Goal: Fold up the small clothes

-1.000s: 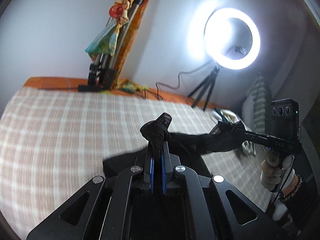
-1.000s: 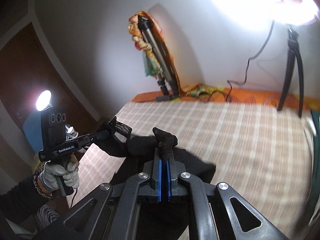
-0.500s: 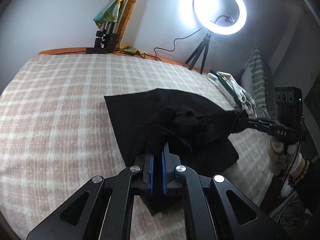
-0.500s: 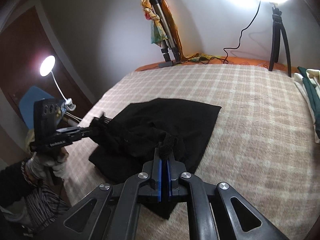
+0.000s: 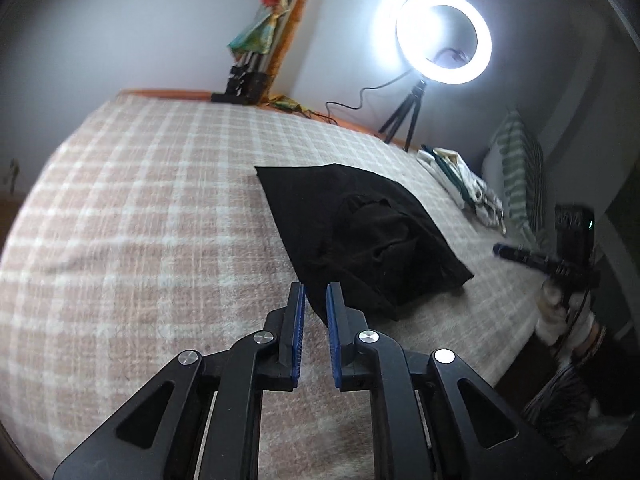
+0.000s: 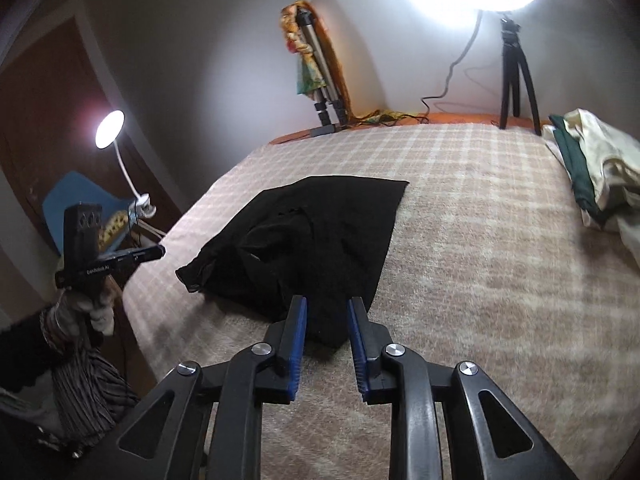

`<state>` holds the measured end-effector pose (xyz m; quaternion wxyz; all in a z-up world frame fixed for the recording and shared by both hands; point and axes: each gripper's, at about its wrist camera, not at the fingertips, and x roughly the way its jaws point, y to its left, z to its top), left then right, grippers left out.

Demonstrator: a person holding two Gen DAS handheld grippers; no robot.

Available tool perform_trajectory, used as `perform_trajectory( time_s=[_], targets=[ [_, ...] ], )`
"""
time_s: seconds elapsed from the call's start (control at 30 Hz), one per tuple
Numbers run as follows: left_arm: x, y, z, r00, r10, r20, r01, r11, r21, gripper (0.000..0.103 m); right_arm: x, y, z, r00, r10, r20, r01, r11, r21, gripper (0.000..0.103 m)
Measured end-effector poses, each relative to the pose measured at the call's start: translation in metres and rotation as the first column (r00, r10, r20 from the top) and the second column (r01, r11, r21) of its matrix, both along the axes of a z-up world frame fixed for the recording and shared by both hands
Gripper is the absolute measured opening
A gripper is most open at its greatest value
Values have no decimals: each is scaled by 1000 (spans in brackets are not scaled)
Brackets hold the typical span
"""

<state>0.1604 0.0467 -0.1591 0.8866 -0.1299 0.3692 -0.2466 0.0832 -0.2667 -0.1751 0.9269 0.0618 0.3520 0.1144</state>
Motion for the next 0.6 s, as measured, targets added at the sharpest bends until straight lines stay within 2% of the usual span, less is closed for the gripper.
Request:
perform_trajectory(
  time_s=[0.03, 0.07, 0.13, 0.27, 0.37, 0.43, 0.6],
  targets=[
    [2, 1, -2, 1000, 7, -31, -8, 1000, -26, 18, 2, -3, -2, 1000, -25, -17, 25, 1000, 12, 26],
    [6, 1, -6, 997, 14, -69, -18, 998, -58, 24, 6, -6, -6, 998, -53, -42, 54, 998, 32, 35],
    [12, -3, -15, 989, 12, -145, -31, 991, -131, 27, 12, -14, -16, 991, -101, -86, 109, 989, 100, 37],
    [17, -16, -29, 970, -14, -241, -39, 976, -213, 27, 18, -30, -37, 980, -124, -156, 162, 950, 268, 40],
    [19, -20, -38, 954, -18, -298, -65, 961, -267, 27, 20, -38, -48, 975, -126, -182, 184, 919, 348, 41],
    [19, -18, -42, 946, -19, -323, -89, 945, -314, 27, 21, -42, -53, 972, -126, -197, 193, 910, 368, 41],
    [21, -19, -49, 938, -10, -346, -123, 925, -360, 25, 25, -42, -60, 972, -108, -209, 185, 898, 399, 39]
  ],
)
